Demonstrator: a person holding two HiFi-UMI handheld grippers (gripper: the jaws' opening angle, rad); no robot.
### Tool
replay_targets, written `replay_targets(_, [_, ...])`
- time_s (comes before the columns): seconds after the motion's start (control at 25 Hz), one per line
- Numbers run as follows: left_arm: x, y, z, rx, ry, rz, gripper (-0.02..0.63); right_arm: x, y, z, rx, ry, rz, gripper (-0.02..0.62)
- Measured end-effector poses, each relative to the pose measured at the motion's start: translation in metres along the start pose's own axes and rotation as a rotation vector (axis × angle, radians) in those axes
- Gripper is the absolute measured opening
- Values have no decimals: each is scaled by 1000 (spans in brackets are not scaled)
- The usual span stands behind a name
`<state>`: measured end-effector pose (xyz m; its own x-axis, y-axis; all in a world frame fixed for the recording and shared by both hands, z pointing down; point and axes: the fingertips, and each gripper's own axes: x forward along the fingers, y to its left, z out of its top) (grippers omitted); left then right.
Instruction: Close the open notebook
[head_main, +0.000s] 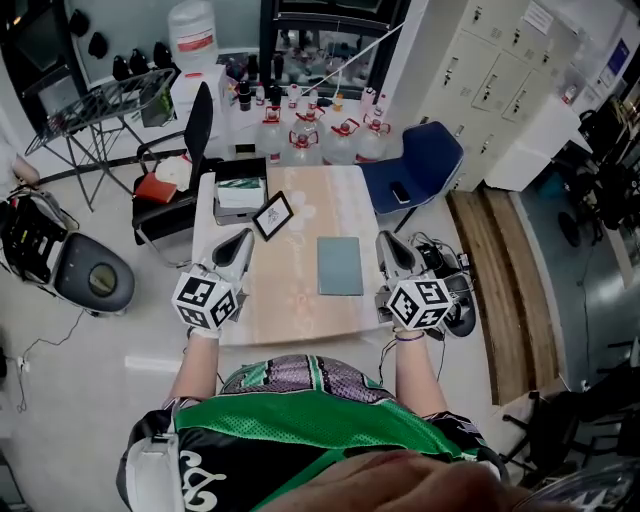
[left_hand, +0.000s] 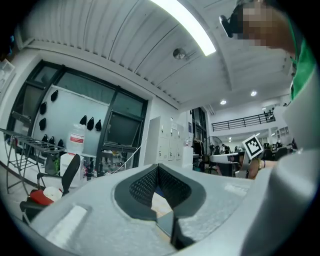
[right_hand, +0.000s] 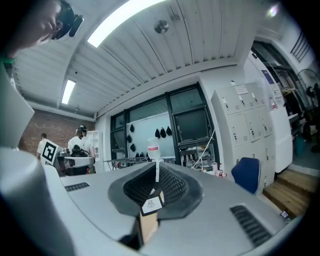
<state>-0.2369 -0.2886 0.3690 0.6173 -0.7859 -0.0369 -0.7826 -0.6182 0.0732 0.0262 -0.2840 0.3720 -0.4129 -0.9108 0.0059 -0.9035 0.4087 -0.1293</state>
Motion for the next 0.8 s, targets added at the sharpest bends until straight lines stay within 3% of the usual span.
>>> replay_targets(0.24, [1, -3, -1, -7, -8, -2, 17, -7, -6, 8, 4, -35, -55, 7])
replay_targets(0.8, [1, -14, -1, -27, -24, -8, 17, -7, 5, 11, -8, -31, -22, 3])
